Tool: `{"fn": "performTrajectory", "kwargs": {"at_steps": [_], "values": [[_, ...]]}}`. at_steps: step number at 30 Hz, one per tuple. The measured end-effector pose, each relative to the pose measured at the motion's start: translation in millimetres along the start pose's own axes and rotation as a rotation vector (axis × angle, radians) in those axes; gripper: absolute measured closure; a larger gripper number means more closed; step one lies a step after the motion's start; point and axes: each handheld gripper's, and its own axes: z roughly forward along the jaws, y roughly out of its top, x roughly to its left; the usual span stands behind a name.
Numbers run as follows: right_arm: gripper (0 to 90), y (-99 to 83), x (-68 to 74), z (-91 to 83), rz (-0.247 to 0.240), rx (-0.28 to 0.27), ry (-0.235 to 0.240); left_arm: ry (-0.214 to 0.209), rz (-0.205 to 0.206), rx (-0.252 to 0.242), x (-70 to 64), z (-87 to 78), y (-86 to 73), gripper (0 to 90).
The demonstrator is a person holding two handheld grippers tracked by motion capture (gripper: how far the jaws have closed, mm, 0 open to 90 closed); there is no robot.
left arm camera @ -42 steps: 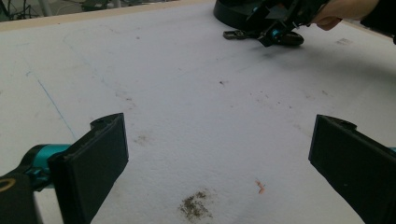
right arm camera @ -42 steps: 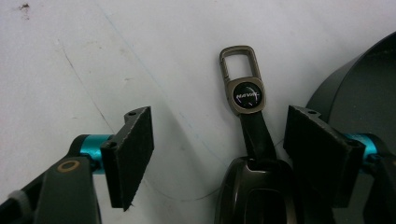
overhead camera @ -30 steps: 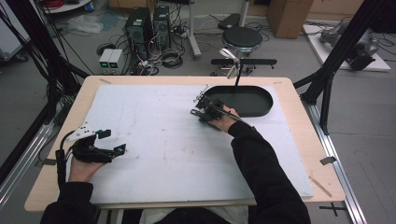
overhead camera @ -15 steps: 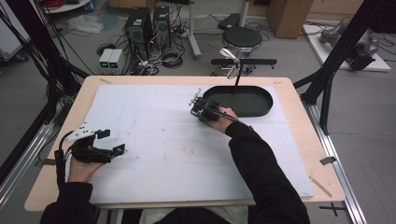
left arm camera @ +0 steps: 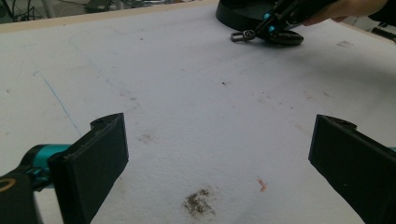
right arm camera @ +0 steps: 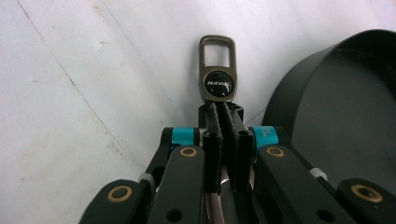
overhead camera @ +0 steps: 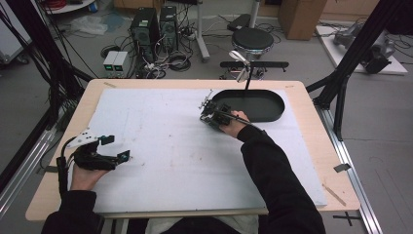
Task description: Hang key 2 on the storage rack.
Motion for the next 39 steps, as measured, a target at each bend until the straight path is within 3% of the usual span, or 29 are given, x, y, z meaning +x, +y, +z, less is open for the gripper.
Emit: {"fn": "performTrajectory", "kwargs": {"at_steps": [11, 26, 39], "values": [[87.3, -4.8, -17.8, -23.4, 0.069, -0.061, 0.006, 0.000, 0.001, 0.000, -0.6, 0.4, 0.1, 5.2], [87.3, -15.6, -35.7, -56.4, 0.115, -0.165, 0.011, 0.002, 0.002, 0.000, -1.2, 0.0, 0.2, 5.2], [87.1, -30.2, -54.3, -89.9, 0.210, -0.248, -0.003, 0.003, 0.001, 0.002, -1.6, -0.2, 0.1, 5.2]]}}
